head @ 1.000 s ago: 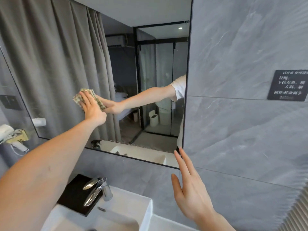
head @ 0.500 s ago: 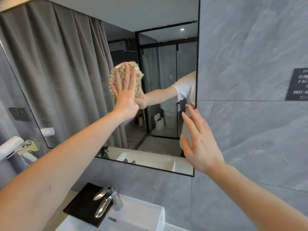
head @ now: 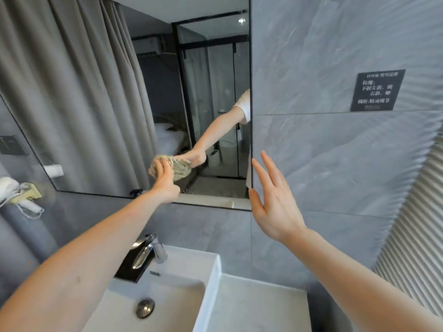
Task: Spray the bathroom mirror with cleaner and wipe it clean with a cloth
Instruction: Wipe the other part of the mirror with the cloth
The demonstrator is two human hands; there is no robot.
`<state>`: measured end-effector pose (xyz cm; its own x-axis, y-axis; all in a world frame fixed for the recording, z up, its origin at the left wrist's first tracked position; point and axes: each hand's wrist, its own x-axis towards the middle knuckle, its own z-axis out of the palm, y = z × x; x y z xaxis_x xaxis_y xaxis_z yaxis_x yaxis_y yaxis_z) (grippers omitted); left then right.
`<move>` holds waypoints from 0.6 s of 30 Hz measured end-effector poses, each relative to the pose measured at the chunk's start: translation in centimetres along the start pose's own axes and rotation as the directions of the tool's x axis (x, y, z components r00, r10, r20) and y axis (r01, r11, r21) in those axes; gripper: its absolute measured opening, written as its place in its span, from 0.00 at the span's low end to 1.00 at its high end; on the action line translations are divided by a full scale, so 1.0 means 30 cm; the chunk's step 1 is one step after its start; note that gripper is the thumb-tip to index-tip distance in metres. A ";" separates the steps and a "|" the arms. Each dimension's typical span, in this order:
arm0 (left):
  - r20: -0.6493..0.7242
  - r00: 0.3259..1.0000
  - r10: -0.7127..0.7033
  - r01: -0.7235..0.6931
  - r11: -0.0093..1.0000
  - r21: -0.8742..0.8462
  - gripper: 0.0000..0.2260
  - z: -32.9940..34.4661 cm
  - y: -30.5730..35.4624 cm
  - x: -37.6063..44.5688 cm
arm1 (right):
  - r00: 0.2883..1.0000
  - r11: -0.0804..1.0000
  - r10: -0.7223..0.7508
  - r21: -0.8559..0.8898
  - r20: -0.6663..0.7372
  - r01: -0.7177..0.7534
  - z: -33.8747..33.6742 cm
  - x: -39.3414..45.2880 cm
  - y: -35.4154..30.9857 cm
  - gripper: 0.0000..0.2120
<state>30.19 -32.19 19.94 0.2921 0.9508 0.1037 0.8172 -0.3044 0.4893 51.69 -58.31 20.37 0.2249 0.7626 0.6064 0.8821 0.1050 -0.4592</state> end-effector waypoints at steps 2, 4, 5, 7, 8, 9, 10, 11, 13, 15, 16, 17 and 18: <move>0.161 0.986 0.044 -0.028 0.995 -0.099 0.41 0.113 0.016 -0.125 | 0.999 0.998 0.042 0.043 -0.003 -0.042 -0.009 -0.079 -0.002 0.31; 0.279 0.958 0.059 -0.011 0.986 -0.169 0.35 0.221 0.024 -0.240 | 0.994 0.991 0.106 0.076 0.018 -0.108 -0.010 -0.171 0.018 0.31; 0.341 0.938 0.063 0.002 0.982 -0.187 0.34 0.275 0.018 -0.291 | 0.988 0.984 0.152 0.083 0.040 -0.155 -0.009 -0.219 0.033 0.30; 0.500 0.861 0.090 0.006 0.982 -0.189 0.34 0.370 -0.009 -0.391 | 0.957 0.960 0.266 0.062 0.113 -0.274 0.004 -0.327 0.074 0.29; 0.574 0.812 0.101 0.005 0.984 -0.181 0.34 0.418 -0.021 -0.430 | 0.933 0.943 0.322 0.036 0.160 -0.332 0.014 -0.384 0.099 0.29; 0.638 0.761 0.116 -0.005 0.985 -0.174 0.34 0.454 -0.017 -0.475 | 0.903 0.923 0.376 0.004 0.210 -0.385 0.026 -0.441 0.124 0.29; 0.677 0.726 0.118 -0.016 0.988 -0.154 0.34 0.485 -0.007 -0.519 | 0.867 0.902 0.424 -0.030 0.261 -0.431 0.038 -0.499 0.149 0.29; 0.696 0.705 0.137 -0.048 0.988 -0.146 0.35 0.512 0.013 -0.557 | 0.830 0.882 0.463 -0.070 0.310 -0.466 0.052 -0.557 0.173 0.30; 0.701 0.688 0.188 -0.170 0.981 -0.096 0.38 0.542 0.077 -0.636 | 0.752 0.844 0.530 -0.163 0.391 -0.511 0.078 -0.669 0.215 0.31; 0.660 0.693 0.288 -0.332 0.941 -0.063 0.40 0.561 0.134 -0.707 | 0.684 0.810 0.581 -0.224 0.442 -0.543 0.098 -0.776 0.243 0.31; 0.636 0.688 0.348 -0.402 0.914 -0.065 0.40 0.577 0.148 -0.733 | 0.659 0.797 0.597 -0.241 0.457 -0.554 0.107 -0.830 0.250 0.32; 0.618 0.680 0.395 -0.450 0.890 -0.073 0.40 0.601 0.153 -0.755 | 0.640 0.787 0.608 -0.254 0.469 -0.562 0.114 -0.880 0.255 0.32; 0.618 0.663 0.424 -0.490 0.869 -0.070 0.41 0.629 0.152 -0.778 | 0.622 0.778 0.619 -0.265 0.480 -0.570 0.120 -0.928 0.256 0.32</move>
<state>36.48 -56.87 3.41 0.8466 0.4649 -0.2589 0.5320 -0.7265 0.4349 50.70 -76.44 -2.38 0.4873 0.8454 -0.2186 0.6678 -0.5221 -0.5305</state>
